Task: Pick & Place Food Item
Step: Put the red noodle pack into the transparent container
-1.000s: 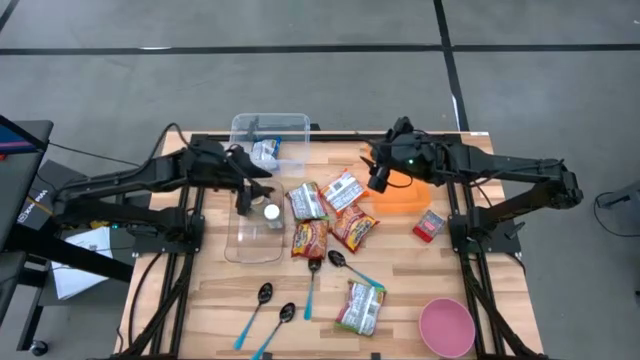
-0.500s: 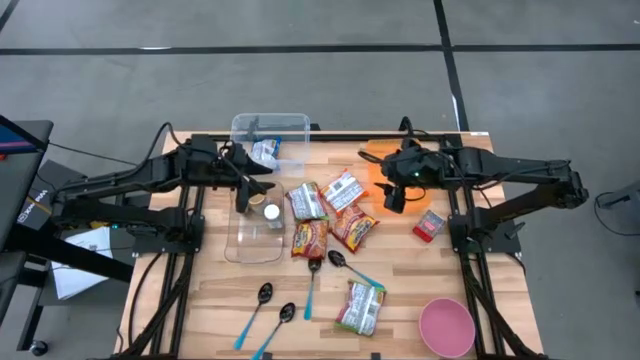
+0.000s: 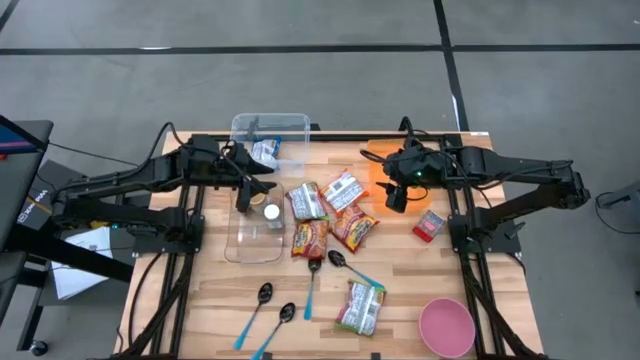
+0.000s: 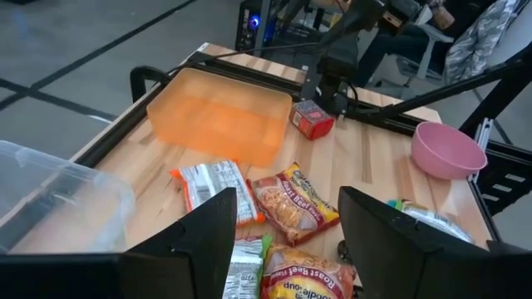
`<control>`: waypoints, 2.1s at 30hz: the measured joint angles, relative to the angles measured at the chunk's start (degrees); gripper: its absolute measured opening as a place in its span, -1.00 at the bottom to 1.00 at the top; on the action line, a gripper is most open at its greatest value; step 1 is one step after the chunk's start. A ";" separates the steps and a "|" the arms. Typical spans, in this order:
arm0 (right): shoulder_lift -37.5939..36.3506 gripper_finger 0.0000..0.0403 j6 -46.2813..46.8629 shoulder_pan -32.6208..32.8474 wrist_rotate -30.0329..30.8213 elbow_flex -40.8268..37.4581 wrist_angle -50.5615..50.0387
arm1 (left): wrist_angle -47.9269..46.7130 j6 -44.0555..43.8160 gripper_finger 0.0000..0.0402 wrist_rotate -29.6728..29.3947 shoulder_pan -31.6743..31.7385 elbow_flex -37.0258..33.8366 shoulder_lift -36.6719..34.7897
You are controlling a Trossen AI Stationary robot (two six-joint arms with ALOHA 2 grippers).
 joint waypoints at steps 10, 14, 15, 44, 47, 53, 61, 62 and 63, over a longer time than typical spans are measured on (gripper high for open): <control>0.00 0.21 -0.15 0.00 0.02 0.00 -0.30 | -0.04 -0.02 0.02 0.02 0.00 0.00 0.00; 0.00 0.21 -0.14 0.00 0.03 0.00 -0.37 | -0.04 -0.13 0.02 0.02 0.00 0.00 0.00; 0.00 0.21 -0.13 0.00 0.04 0.00 -0.37 | -0.03 -0.13 0.02 0.00 0.00 0.00 0.00; 0.17 0.21 2.60 0.55 -17.80 -14.34 6.95 | 0.02 -0.15 0.02 -0.74 -0.02 -0.02 0.00; 0.17 0.21 2.58 0.59 -22.51 -17.79 8.95 | 0.29 -0.15 0.02 -0.76 -0.02 -0.02 0.00; 0.17 0.21 2.57 0.96 -28.53 -25.17 15.39 | 0.39 -0.15 0.02 -0.83 -0.02 -0.02 0.00; 0.17 0.21 0.90 1.11 -28.48 -34.02 25.61 | 0.40 -0.17 0.02 -0.83 -0.02 -0.02 0.00; 0.17 0.21 0.90 1.11 -28.48 -34.65 26.23 | 0.41 -0.17 0.02 -0.83 -0.02 -0.02 0.00; 0.18 0.21 1.01 1.12 -28.48 -35.14 27.03 | 0.39 -0.17 0.02 -0.85 -0.02 -0.02 0.00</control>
